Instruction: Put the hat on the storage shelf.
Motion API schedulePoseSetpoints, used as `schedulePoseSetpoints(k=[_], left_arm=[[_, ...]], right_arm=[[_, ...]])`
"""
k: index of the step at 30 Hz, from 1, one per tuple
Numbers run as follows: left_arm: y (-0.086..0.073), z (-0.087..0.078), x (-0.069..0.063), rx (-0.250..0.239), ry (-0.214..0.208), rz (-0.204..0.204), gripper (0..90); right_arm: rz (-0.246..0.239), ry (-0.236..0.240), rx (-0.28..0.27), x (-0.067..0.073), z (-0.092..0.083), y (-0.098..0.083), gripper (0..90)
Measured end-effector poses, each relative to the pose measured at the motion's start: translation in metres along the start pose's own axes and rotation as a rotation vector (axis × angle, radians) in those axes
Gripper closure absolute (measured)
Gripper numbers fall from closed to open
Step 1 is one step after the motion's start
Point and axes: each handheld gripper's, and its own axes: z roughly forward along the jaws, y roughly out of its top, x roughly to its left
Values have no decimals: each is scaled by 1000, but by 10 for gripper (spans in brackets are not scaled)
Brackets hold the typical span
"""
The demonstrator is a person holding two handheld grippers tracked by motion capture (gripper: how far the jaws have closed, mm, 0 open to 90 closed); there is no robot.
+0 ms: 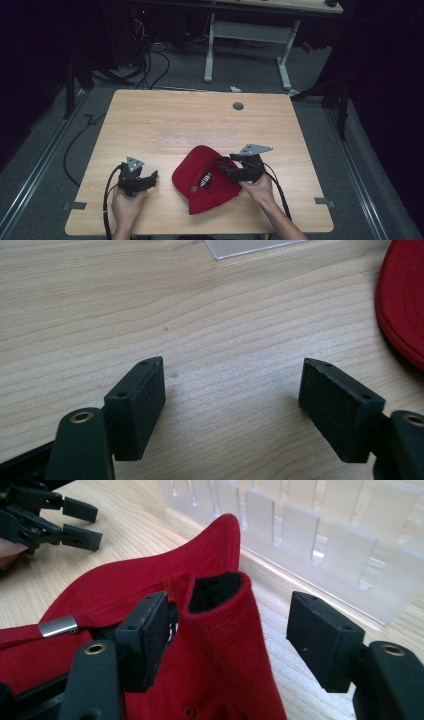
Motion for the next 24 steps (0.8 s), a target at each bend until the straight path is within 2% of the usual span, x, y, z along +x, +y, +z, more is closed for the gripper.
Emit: schedulePoseSetpoints(k=[12, 17, 24], left_arm=[[0, 0, 0, 0, 0, 0, 269], [0, 0, 0, 0, 0, 0, 269], [0, 0, 0, -2, 0, 0, 269]], right_arm=[[6, 18, 46, -5, 18, -5, 436], [-20, 16, 62, -6, 22, -9, 511], [-53, 8, 59, -5, 22, -14, 621]])
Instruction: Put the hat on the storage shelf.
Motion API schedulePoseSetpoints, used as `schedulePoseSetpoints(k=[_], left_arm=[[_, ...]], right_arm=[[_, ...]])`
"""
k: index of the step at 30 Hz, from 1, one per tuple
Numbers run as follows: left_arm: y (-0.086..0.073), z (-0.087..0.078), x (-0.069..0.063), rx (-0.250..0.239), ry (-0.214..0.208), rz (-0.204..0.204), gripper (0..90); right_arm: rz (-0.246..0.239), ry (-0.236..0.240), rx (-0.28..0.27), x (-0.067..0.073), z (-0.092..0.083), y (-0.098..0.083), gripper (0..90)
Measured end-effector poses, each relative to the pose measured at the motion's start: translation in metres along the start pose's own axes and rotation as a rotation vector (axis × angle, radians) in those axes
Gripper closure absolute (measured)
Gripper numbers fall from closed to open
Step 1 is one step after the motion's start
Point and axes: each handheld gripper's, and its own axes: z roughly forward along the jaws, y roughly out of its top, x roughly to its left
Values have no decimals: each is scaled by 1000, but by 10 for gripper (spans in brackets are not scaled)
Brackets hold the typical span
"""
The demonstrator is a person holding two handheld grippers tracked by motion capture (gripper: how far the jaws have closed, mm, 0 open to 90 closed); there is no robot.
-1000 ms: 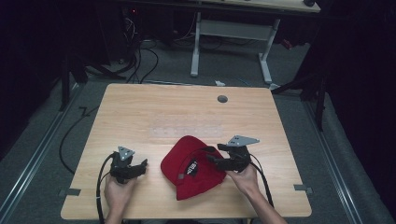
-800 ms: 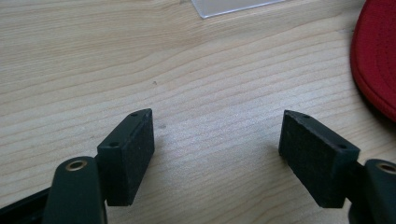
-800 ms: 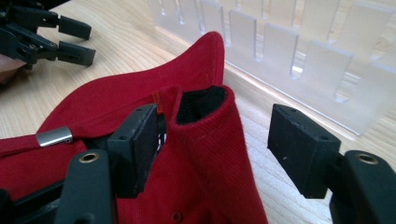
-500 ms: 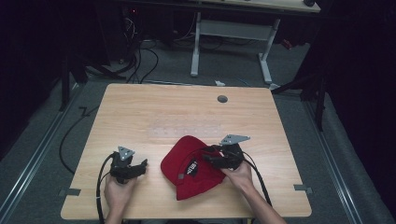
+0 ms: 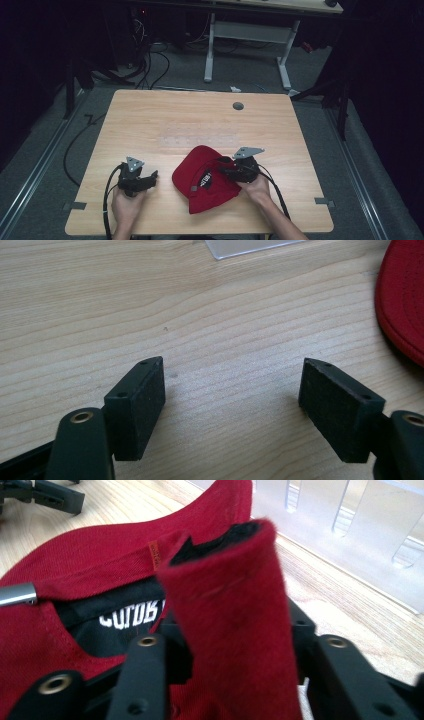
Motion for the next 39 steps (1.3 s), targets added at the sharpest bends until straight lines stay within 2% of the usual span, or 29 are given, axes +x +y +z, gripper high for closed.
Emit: schedulePoseSetpoints(k=[8, 15, 28, 34, 39], left_arm=[[0, 0, 0, 0, 0, 1, 268], [0, 0, 0, 1, -3, 4, 266], [-1, 0, -1, 6, -9, 8, 266], [-2, -2, -1, 16, -17, 10, 213], [-5, -7, -6, 22, -37, 51, 214]], right_arm=[[-48, 13, -1, 2, -4, -5, 767], [-54, 39, -6, 3, -9, -6, 852], [30, 117, -17, 3, -27, -3, 868], [71, 139, -48, 2, -44, -2, 869], [103, 141, -71, -1, -61, -2, 869]])
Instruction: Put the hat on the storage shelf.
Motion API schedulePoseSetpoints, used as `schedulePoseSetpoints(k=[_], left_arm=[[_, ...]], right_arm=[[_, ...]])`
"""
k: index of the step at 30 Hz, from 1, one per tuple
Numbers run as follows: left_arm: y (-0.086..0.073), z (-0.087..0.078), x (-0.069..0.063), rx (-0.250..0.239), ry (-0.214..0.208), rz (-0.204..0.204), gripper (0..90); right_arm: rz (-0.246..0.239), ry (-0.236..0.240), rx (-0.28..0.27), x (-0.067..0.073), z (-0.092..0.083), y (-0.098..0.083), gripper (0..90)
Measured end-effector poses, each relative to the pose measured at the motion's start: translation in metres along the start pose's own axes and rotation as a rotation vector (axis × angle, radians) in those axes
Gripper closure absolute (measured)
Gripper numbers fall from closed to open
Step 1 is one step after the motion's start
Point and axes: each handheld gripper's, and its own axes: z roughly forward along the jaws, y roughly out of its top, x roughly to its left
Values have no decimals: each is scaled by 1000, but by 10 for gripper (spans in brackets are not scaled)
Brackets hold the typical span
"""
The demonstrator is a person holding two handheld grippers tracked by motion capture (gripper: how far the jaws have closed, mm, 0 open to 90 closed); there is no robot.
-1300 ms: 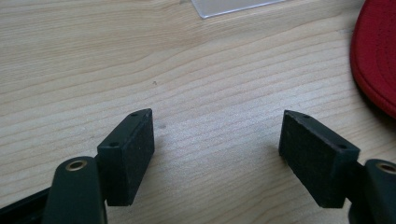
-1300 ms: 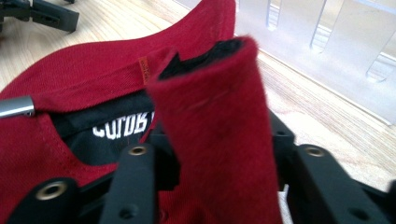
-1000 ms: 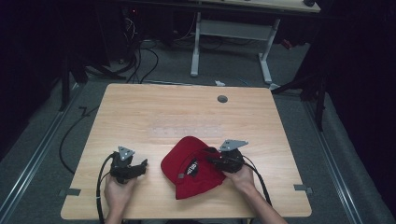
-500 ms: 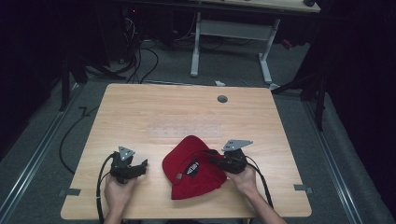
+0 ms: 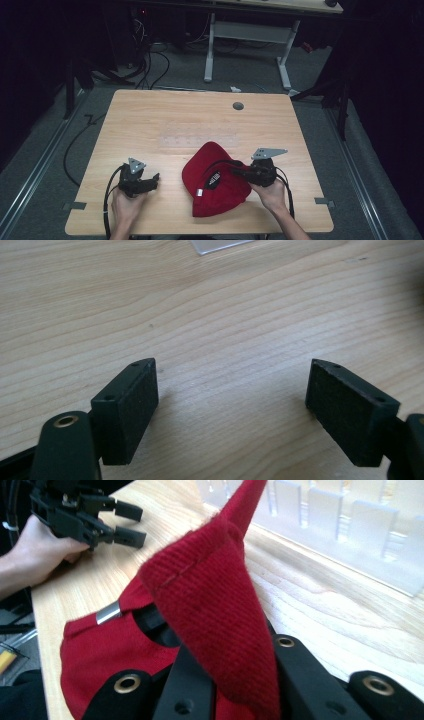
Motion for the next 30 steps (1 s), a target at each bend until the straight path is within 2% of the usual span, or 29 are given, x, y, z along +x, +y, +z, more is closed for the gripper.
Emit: schedulePoseSetpoints(k=[4, 9, 14, 18, 22, 29, 30], left_arm=[[0, -8, -9, -10, -51, 23, 216], [1, -18, -28, -10, -141, 62, 210], [-2, -25, -49, 8, -222, 98, 204], [-5, -29, -65, 18, -267, 137, 204], [-8, -32, -81, 23, -324, 157, 213], [-6, -33, -98, 16, -370, 174, 222], [-7, -32, -100, 18, -372, 188, 219]], right_arm=[[44, -4, -16, -3, -14, 0, 869], [93, -20, -28, -8, -27, 1, 869], [117, -25, -30, -10, -32, 0, 869], [132, -22, -29, -11, -35, 0, 868], [148, -14, -27, -11, -36, 0, 868], [167, -14, -44, -10, -39, 4, 868], [166, -13, -44, -10, -39, 4, 868]])
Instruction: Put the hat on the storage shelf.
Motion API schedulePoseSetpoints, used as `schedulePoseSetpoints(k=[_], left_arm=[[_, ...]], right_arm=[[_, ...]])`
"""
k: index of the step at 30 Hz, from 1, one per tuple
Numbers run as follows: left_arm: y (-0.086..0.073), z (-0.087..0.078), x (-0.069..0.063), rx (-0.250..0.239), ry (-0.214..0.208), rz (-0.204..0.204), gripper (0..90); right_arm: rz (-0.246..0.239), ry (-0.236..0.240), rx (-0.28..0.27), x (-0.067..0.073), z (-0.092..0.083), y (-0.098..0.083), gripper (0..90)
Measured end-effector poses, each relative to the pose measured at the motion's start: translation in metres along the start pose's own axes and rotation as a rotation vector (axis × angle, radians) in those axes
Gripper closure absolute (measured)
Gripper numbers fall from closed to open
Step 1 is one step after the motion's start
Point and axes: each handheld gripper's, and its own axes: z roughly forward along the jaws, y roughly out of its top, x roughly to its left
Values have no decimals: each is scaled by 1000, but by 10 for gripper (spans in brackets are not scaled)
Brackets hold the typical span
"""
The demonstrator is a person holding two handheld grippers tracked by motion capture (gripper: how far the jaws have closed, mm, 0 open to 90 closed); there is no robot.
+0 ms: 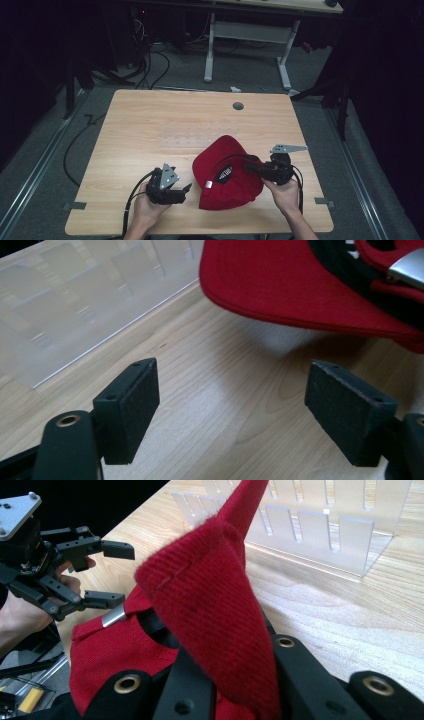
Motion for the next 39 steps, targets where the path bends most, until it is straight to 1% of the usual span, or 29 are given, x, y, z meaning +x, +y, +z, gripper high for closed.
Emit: schedulePoseSetpoints(k=[4, 6, 8, 11, 13, 16, 17, 19, 24, 25, 33, 37, 39], left_arm=[[0, 2, -6, 9, -18, 20, 207], [0, 3, -9, 10, -25, 19, 203], [1, 5, -12, 19, -31, 28, 192], [1, 7, -17, 29, -39, 57, 179], [1, 9, -20, 30, -41, 61, 175], [2, 10, -22, 24, -54, 54, 172], [3, 10, -22, 25, -59, 56, 170], [3, 9, -22, 29, -56, 72, 166], [3, 7, -22, 25, -69, 75, 166], [3, 7, -23, 21, -78, 67, 165], [0, 7, -26, 41, -98, 90, 174], [0, 7, -27, 34, -104, 91, 186], [0, 6, -27, 29, -109, 98, 195]], right_arm=[[13, 8, 2, 0, 0, 2, 868], [18, 12, 1, 0, 0, 3, 868], [24, 14, -1, 1, 0, 5, 868], [34, 29, -5, 1, 1, 7, 868], [34, 32, -2, 2, 1, 8, 868], [40, 36, 8, 4, 1, 10, 868], [40, 38, 15, 5, 2, 10, 867], [38, 35, 24, 6, 3, 12, 867], [48, 35, 50, 8, 5, 15, 866], [49, 36, 58, 9, 6, 15, 866], [57, 35, 83, 11, 10, 18, 864], [68, 55, 82, 10, 10, 18, 864], [68, 63, 85, 10, 11, 19, 864]])
